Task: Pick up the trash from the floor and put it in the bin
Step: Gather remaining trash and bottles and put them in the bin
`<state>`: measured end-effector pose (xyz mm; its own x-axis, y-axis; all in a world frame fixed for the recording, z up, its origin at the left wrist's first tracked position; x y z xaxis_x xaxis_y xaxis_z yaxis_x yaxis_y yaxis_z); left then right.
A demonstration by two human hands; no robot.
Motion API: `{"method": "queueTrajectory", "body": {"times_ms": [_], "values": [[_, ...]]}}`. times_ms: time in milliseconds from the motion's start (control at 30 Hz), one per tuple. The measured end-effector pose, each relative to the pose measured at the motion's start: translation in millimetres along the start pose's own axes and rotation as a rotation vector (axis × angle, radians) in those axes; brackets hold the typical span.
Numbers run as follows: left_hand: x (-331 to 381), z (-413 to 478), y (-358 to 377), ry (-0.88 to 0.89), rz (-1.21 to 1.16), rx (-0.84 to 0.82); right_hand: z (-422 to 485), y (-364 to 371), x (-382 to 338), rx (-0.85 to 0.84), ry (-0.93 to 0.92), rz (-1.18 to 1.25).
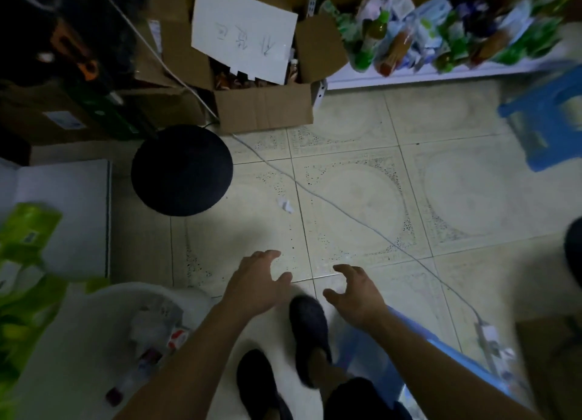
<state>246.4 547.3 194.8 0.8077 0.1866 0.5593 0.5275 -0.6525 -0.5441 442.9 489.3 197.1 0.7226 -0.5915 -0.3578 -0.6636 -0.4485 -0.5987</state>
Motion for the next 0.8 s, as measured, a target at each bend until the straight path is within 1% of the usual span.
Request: {"method": "queueTrajectory", "body": {"times_ms": [100,167,233,333,433,500,633,800], "values": [[14,38,3,0.007,-0.010,-0.039,34,-16,-4,0.024,-0.011,0.018],[19,74,4,0.003,-0.007,-0.026,69,-24,-8,0.017,-0.021,0.045],[17,112,8,-0.035,0.009,-0.016,109,-26,-13,-0.027,-0.033,0.049],[11,183,27,-0.094,0.044,-0.050,178,-17,-12,-0.077,-0.050,0.049],[5,252,53,-0.184,0.009,-0.090,243,3,-9,-0.235,-0.076,-0.016],[1,294,73,-0.245,-0.012,-0.105,282,7,0,-0.286,-0.077,-0.042],[-23,370,109,-0.327,-0.007,-0.101,358,4,24,-0.280,-0.111,-0.107],[-57,427,158,-0.427,-0.053,-0.117,430,10,59,-0.310,-0.101,-0.163]]}}
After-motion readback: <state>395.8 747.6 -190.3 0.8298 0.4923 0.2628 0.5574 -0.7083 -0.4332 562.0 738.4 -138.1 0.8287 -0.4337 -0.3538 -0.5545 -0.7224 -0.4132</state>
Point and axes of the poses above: each hand's wrist, its own z-axis towards the middle knuckle, its own y-axis out of the palm, x = y × z, the point moved 4 cm from there along z, towards the middle knuckle, and after that the axes turned 1 degree about -x, right-handed, at the moved point
